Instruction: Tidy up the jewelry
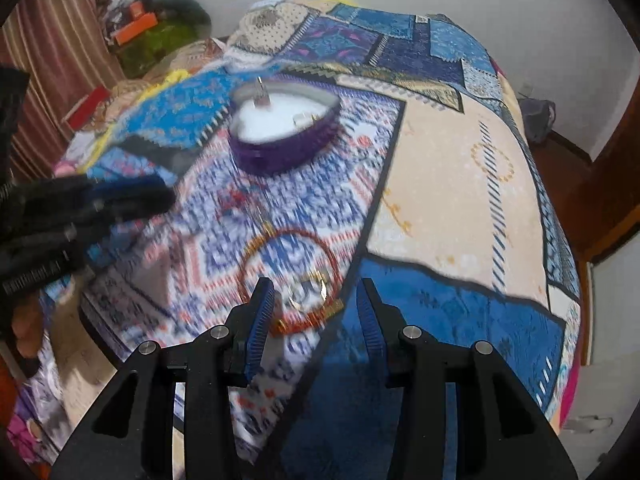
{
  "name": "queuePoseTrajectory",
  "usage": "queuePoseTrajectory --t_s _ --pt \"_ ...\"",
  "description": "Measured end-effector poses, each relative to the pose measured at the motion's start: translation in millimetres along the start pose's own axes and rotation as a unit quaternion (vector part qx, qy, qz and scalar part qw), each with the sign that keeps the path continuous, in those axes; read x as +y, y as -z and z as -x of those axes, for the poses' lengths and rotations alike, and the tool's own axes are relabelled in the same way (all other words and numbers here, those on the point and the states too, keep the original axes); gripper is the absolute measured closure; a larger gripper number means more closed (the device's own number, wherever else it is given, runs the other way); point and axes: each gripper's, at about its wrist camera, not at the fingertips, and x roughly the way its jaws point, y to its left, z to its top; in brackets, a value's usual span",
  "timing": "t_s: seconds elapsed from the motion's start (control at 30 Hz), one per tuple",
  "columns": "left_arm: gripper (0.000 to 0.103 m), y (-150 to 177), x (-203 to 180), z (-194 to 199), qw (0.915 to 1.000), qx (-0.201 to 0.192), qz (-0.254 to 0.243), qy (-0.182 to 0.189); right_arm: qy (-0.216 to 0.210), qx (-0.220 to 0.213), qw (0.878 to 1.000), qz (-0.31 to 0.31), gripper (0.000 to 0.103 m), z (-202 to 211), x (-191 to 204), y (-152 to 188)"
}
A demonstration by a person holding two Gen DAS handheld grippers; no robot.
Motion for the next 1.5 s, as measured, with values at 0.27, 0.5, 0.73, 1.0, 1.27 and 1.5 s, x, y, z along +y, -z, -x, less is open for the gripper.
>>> queuePoseTrajectory --t_s 0.27,0.5,0.73,1.0,1.27,1.5 --pt "0.084 5 0 -2 1.0 0.003 0.008 0.004 0.04 -0.002 0.999 -0.002 0.064 2 -12 -1" --pt "0.084 4 0 0 1.0 0.0 0.005 0.004 0.031 -0.007 0.999 -0.035 0.064 7 -22 3" --pt "0.084 4 -1 0 1.0 0.001 0.003 0.004 0.019 -0.005 0.999 -0.05 0.083 -4 -26 4" --pt "0.084 2 -4 3 1.0 -0.002 0.0 0.002 0.025 -0.009 0.999 -0.037 0.096 -9 -21 -5" --pt "0.084 -1 -8 16 0.9998 -0.017 -0.006 -0.002 0.016 -0.059 0.997 -0.049 0.096 27 -20 -21" --pt "0.084 -6 -9 33 0.9993 -0.036 -0.007 -0.007 0.017 -0.1 0.994 -0.04 0.096 59 -14 -30"
